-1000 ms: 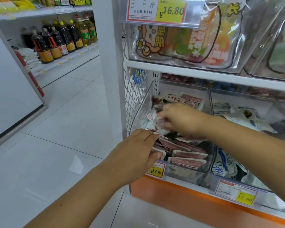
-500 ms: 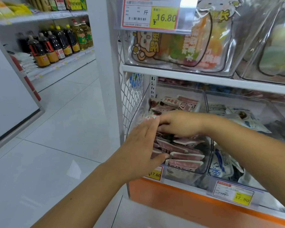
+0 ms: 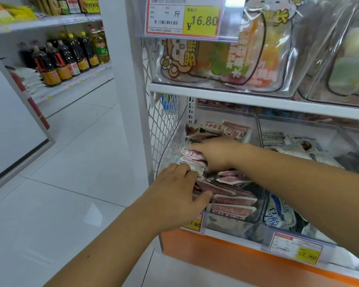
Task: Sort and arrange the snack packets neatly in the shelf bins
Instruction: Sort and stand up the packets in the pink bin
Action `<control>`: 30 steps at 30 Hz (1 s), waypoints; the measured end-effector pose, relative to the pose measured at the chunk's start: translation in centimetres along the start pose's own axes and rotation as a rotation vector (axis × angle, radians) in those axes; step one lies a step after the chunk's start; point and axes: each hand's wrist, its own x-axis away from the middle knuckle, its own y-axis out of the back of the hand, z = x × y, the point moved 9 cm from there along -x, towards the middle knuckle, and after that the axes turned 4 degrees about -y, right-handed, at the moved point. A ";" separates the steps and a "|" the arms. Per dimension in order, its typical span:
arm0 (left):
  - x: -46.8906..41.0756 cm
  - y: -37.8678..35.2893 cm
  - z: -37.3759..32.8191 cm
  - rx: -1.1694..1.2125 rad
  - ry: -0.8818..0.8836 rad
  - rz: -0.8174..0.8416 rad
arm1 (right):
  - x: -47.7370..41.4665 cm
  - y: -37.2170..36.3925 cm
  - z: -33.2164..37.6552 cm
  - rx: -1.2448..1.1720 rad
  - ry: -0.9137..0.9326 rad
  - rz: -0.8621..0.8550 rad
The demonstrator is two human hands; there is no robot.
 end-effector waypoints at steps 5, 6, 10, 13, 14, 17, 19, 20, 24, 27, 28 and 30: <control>-0.2 -0.4 -0.1 -0.023 0.011 0.085 | 0.8 1.6 -2.8 -0.306 -0.054 -0.052; -0.1 -0.2 -0.1 -0.026 0.006 0.074 | 0.9 1.5 -3.9 -0.374 -0.095 -0.043; 0.0 0.3 0.0 0.002 0.023 0.084 | 0.9 1.1 -5.4 -0.453 -0.125 -0.002; 0.0 0.1 -0.2 0.066 0.033 0.130 | 1.5 1.4 -4.9 -0.528 -0.077 0.016; -0.1 0.3 -0.3 0.097 0.034 0.130 | 1.8 1.7 -4.7 -0.500 -0.074 0.008; -1.3 1.5 -0.4 0.159 0.028 0.069 | 2.3 3.2 -4.0 -0.172 -0.054 -0.216; -2.7 1.8 0.0 0.136 0.028 0.053 | 2.8 4.4 -3.1 -0.073 -0.018 -0.335; -3.3 1.6 0.3 0.142 0.042 0.075 | 3.1 4.7 -3.0 -0.104 -0.020 -0.359; -4.6 0.6 1.2 0.145 0.085 0.215 | 3.8 4.2 -4.2 -0.090 -0.213 -0.277; -4.5 0.3 1.3 0.139 0.092 0.272 | 3.8 3.0 -3.3 -0.200 -0.165 -0.205; -4.2 0.1 1.2 0.153 0.090 0.267 | 3.6 2.6 -2.8 -0.317 -0.121 -0.144; -3.5 0.1 1.0 0.192 0.088 0.217 | 3.1 1.2 -1.5 -0.492 0.000 -0.015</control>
